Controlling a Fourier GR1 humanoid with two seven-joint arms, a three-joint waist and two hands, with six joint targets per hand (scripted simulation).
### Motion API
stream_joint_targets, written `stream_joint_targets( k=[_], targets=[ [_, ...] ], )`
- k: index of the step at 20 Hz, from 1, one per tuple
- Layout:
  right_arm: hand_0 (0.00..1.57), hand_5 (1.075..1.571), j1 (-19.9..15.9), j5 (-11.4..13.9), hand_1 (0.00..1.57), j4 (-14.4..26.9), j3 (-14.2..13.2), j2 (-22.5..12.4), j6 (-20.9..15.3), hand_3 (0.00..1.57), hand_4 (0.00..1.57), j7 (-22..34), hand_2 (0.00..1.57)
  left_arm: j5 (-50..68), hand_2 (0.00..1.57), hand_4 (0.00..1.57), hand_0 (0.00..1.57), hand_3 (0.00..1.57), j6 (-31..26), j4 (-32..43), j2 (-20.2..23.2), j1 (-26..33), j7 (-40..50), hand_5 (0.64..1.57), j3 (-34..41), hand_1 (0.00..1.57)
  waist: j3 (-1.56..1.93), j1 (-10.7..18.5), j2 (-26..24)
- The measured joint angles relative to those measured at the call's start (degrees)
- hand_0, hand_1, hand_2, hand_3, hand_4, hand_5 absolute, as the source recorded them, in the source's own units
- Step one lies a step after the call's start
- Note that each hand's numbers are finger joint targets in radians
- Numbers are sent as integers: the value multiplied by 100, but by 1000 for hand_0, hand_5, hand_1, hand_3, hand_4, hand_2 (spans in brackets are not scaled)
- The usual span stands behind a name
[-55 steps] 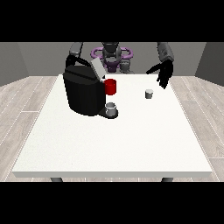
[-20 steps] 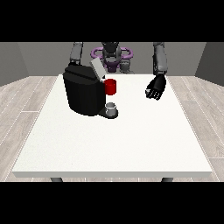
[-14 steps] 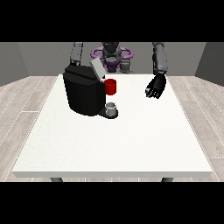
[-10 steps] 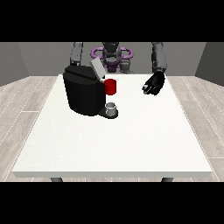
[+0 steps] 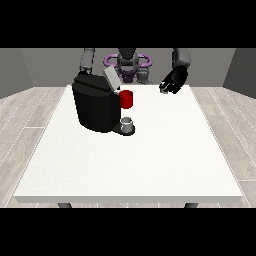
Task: Insert the coffee pod into the coffee machine and close the lid
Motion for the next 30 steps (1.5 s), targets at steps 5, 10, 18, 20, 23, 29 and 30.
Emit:
stream_joint_targets(
  k=[5, 10, 18, 20, 23, 29, 30],
  targets=[
    [0, 1571, -6, -69, 0, 8, 46, 47, 37, 0, 0, 75, 0, 5, 1396, 598, 1403, 1341, -306, -161, -292, -266, 452, 1571, 3, 1403, 0, -103, -220],
    [0, 1571, -121, -137, 0, -157, 44, 30, 134, 0, 0, 28, 0, 48, 1397, 522, 1380, 1375, -521, -219, -298, -734, 740, 1571, 166, 1380, -1, -313, -163],
    [0, 1571, -451, -143, 0, -327, -40, -81, 127, 0, 37, 132, 0, 315, 1287, 488, 1256, 1265, -751, -156, -316, -1655, 1376, 1571, 661, 1256, 0, -635, 119],
    [0, 1571, -565, -137, 0, -399, -51, -101, 119, 0, 269, 205, 0, 362, 1254, 479, 1174, 1266, -876, -101, -217, -1891, 1438, 1571, 753, 1174, -1, -712, 213],
    [0, 1571, -734, -188, 0, -496, -90, -101, 125, 0, 186, 195, 0, 310, 1279, 482, 1225, 1251, -820, -58, -66, -2162, 1448, 1571, 814, 1225, 0, -858, 493],
    [0, 1571, -982, -231, 0, -593, -176, -220, 178, 0, 147, 363, 0, 264, 1319, 478, 1290, 1261, -721, 77, -8, -2452, 1510, 1571, 898, 1290, 0, -996, 774],
    [0, 1571, -1002, -225, 0, -604, -172, -219, 175, 0, 118, 341, 0, 272, 1299, 494, 1258, 1245, -782, 110, 67, -2557, 1518, 1571, 930, 1258, -1, -1027, 828]
  ],
)
